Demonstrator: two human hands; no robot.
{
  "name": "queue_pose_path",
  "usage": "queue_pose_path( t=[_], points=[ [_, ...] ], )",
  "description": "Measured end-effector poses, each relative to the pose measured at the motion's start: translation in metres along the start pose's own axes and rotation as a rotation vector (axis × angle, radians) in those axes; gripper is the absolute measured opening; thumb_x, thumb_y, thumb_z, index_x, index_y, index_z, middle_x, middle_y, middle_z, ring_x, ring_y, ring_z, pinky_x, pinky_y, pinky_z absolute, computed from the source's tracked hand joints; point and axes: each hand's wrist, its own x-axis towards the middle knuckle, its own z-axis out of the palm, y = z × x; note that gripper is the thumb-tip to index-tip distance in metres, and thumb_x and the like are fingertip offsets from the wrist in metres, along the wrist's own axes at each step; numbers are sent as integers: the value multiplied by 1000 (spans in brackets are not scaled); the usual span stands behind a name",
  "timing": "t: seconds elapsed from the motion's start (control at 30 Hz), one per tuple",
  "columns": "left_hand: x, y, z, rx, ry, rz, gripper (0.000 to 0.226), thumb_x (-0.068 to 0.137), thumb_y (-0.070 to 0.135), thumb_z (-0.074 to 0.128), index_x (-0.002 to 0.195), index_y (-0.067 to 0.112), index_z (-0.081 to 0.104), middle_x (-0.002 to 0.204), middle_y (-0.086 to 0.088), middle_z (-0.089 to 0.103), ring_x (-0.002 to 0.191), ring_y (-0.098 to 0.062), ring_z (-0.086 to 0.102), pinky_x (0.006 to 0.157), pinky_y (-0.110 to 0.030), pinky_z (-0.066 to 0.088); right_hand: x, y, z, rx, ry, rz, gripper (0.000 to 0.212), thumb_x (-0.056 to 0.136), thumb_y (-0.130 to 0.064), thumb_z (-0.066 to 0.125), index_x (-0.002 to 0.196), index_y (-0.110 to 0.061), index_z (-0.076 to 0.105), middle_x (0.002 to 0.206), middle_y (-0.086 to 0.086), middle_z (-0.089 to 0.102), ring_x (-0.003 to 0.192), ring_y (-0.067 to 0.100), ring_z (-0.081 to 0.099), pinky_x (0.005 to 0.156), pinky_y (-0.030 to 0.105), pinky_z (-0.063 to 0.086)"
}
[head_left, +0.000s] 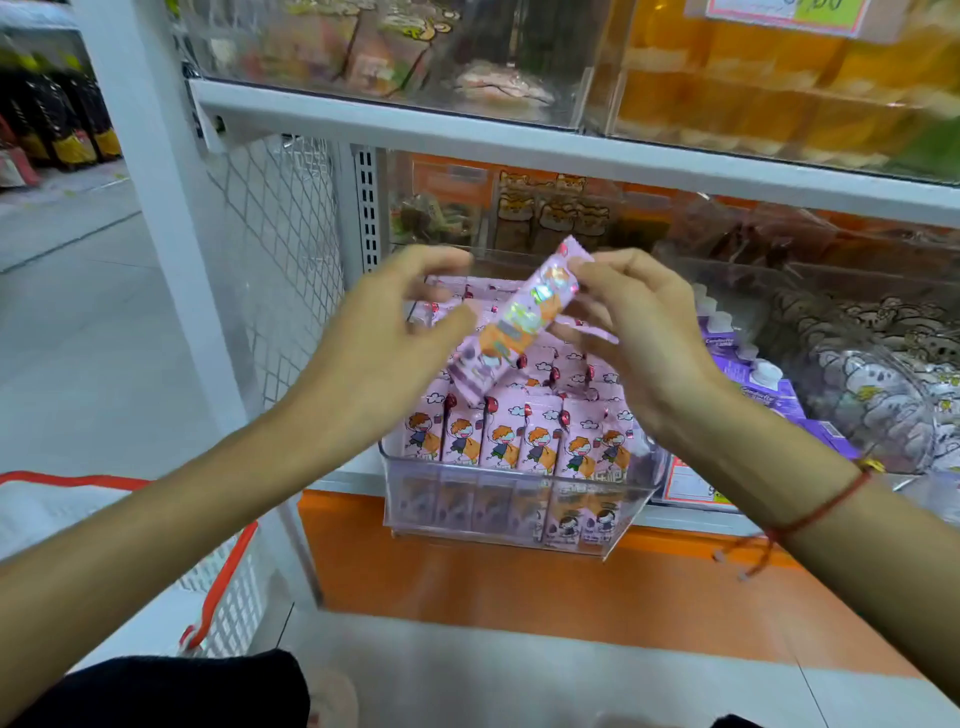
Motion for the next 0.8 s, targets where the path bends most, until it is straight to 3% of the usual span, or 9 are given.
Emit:
queue_pose_path(
  t=[0.07, 0.17, 0.27, 0.4, 0.5, 0.6, 0.7, 0.8],
  points=[
    [-5, 11, 9, 20, -197, 9, 35, 88, 28, 64, 123, 29, 57, 113, 15, 62, 90, 7, 59, 68, -11, 52, -14, -1, -8, -3, -37, 60, 8, 92, -9, 58, 84, -10, 58, 93, 12, 69, 69, 12, 67, 63, 23, 58],
    [-17, 12, 18, 55, -309, -11, 32, 81, 39, 68, 112, 43, 59, 107, 22, 61, 87, 6, 60, 64, -25, 59, -29, 2, -20, 18, -58, 119, 3, 91, -10, 59, 89, -7, 59, 87, 9, 70, 65, 11, 68, 60, 21, 56],
    [-26, 7, 18, -98, -333, -108, 35, 67, 51, 70, 99, 40, 63, 100, 18, 65, 77, 6, 64, 62, -11, 52, -36, 9, -33, 110, -93, 164, 5, 90, -12, 60, 88, -8, 62, 79, 5, 72, 66, 13, 69, 63, 22, 56],
    [-39, 4, 29, -256, -249, -137, 31, 60, 46, 70, 88, 35, 65, 79, 19, 71, 68, 7, 66, 62, -4, 46, -43, 15, -43, 81, -232, 133, 18, 86, -26, 63, 97, -12, 68, 96, 1, 74, 87, 13, 70, 77, 22, 56],
    [-47, 2, 40, -305, -184, -141, 30, 63, 43, 70, 90, 31, 63, 78, 25, 70, 70, 4, 68, 63, -4, 46, -48, 21, -41, -85, -289, 92, 20, 91, -27, 57, 98, -12, 69, 101, 5, 73, 93, 10, 67, 77, 19, 54],
    [-48, 0, 45, -281, -139, -128, 31, 65, 44, 70, 91, 29, 61, 87, 15, 71, 79, 0, 68, 71, -15, 52, -51, 25, -39, -144, -252, 47, 26, 96, -23, 52, 99, -2, 66, 105, 18, 68, 90, 13, 64, 83, 23, 55],
    [-48, -1, 45, -246, -147, -120, 37, 63, 48, 69, 95, 31, 60, 98, 15, 69, 90, 3, 65, 77, -29, 57, -52, 26, -40, -136, -252, 54, 23, 97, -23, 49, 94, -6, 65, 99, 13, 70, 93, 16, 66, 87, 24, 55],
    [-50, -2, 44, -95, -145, -40, 43, 59, 58, 68, 96, 40, 56, 99, 25, 62, 96, 10, 57, 77, -10, 49, -52, 28, -40, -128, -226, 65, 26, 96, -23, 51, 99, 0, 63, 102, 23, 67, 93, 24, 66, 85, 24, 55]
  ],
)
